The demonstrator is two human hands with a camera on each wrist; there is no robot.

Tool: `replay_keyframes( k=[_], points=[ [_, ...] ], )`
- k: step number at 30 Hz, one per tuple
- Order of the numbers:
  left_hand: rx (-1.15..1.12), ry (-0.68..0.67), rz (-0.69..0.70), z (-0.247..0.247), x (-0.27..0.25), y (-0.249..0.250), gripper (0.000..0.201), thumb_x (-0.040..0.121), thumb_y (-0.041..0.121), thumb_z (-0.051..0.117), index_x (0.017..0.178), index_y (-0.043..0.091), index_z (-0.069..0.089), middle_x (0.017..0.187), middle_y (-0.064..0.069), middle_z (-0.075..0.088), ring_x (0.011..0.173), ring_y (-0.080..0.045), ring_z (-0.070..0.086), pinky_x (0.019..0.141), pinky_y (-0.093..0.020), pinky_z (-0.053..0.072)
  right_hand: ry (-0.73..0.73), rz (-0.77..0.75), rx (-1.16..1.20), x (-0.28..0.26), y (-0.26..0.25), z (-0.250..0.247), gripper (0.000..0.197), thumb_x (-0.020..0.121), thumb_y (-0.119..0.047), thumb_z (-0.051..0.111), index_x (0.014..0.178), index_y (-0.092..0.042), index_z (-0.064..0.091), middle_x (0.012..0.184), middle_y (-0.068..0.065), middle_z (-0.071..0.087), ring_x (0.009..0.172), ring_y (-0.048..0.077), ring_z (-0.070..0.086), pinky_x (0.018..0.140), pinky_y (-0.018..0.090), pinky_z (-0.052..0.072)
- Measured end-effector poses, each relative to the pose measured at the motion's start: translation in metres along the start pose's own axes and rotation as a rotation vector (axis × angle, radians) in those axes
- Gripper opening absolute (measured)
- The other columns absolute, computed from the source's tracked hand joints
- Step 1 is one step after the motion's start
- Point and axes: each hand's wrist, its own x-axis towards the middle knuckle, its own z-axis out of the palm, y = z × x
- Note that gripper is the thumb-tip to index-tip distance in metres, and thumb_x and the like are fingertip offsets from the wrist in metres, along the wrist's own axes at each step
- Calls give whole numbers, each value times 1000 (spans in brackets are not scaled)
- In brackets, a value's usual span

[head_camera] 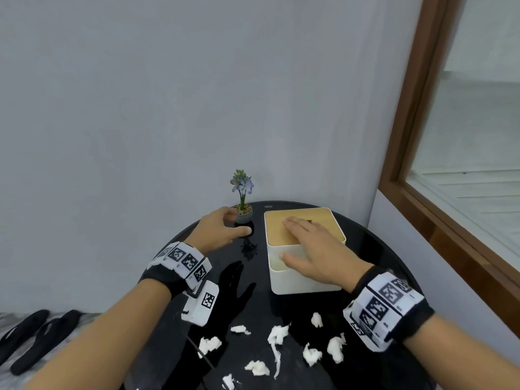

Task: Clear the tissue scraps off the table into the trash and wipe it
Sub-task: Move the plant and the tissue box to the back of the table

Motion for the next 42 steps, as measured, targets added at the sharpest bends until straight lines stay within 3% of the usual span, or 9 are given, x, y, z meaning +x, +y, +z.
replay_keyframes(
  k=[4,8,10,16,21,28,35,42],
  points=[
    [25,-33,16,12,-30,10,70,73,52,76,132,24,53,119,11,61,96,-8,66,82,-32,59,20,63,46,-19,6,-13,71,87,-50,56,147,-19,32,154,-3,31,138,21,35,115,35,28],
    [98,-58,33,24,-54,20,84,66,71,66,135,26,51,122,12,62,104,-8,63,93,-36,54,18,114,35,-42,15,-18,75,87,-51,58,147,-16,33,155,-1,30,140,18,32,115,31,25],
    [99,-61,51,30,-64,24,88,65,74,65,137,25,49,125,10,61,106,-8,62,93,-36,54,26,128,28,-52,19,-19,74,87,-52,58,146,-16,34,155,-1,30,139,20,34,115,32,27],
    [141,-86,113,43,-84,45,88,70,62,75,142,24,42,128,9,57,104,-7,61,90,-25,48,60,209,51,-66,32,-17,79,84,-57,60,146,-17,33,158,-1,22,142,19,28,115,33,25],
    [181,-112,168,49,-85,52,78,69,52,81,135,26,47,114,15,58,94,-1,60,72,-11,42,67,271,122,-64,42,-14,92,76,-62,64,146,-16,27,154,1,25,137,20,33,111,37,34],
    [171,-132,166,58,-81,45,75,67,45,84,132,26,51,119,9,65,95,-5,67,90,-26,53,32,323,176,-56,53,-4,105,68,-68,66,147,-17,20,135,5,47,122,23,46,100,42,46],
    [173,-107,182,64,-78,42,72,67,42,85,128,23,53,118,9,65,97,-8,66,86,-23,53,69,295,169,-49,61,-2,88,62,-66,74,130,-22,41,118,2,59,105,20,55,88,40,53],
    [187,-88,178,61,-58,47,68,66,42,84,124,22,55,115,10,67,99,-7,64,82,-18,50,98,286,165,-26,69,-10,84,56,-65,76,121,-22,46,107,2,59,97,20,56,78,34,51]
  ],
)
